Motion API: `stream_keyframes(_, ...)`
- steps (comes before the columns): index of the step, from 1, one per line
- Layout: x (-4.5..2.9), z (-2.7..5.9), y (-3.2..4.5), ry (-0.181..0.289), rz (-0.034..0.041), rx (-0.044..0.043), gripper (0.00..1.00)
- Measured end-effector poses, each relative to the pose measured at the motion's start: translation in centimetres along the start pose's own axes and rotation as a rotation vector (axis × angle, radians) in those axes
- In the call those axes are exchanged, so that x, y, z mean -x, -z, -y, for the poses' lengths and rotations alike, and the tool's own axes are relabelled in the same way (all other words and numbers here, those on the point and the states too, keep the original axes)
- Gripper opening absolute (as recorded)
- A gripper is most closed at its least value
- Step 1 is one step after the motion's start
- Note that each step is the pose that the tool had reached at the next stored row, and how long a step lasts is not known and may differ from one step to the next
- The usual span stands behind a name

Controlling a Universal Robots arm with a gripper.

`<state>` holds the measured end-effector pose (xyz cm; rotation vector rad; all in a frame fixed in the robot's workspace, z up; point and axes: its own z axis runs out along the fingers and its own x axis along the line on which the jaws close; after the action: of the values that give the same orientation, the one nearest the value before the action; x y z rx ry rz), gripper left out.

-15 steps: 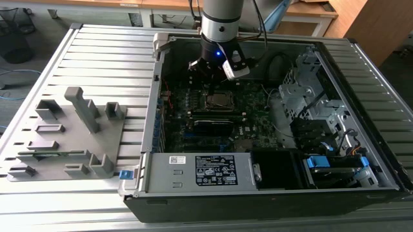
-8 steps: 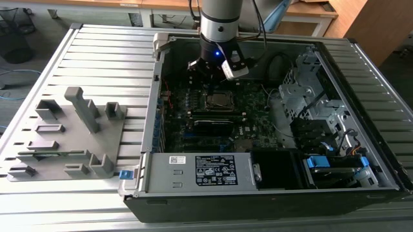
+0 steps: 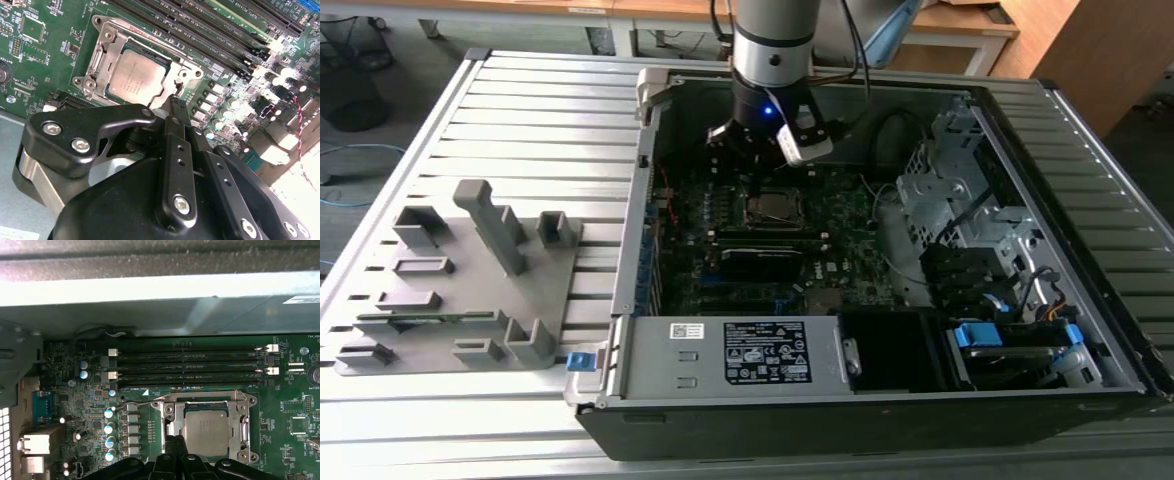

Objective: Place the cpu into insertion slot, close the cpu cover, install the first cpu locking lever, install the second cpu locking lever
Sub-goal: 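Install the first cpu locking lever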

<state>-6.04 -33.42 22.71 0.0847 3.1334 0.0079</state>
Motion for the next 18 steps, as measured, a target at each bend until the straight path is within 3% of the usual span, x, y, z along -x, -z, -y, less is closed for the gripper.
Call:
stream_keyframes(14, -0.76, 0.04, -0.03, 0.0, -0.0001, -0.0001, 0.11)
stream_keyframes(18, -0.77, 0.04, 0.32, 0.0, 0.0, 0.0, 0.11)
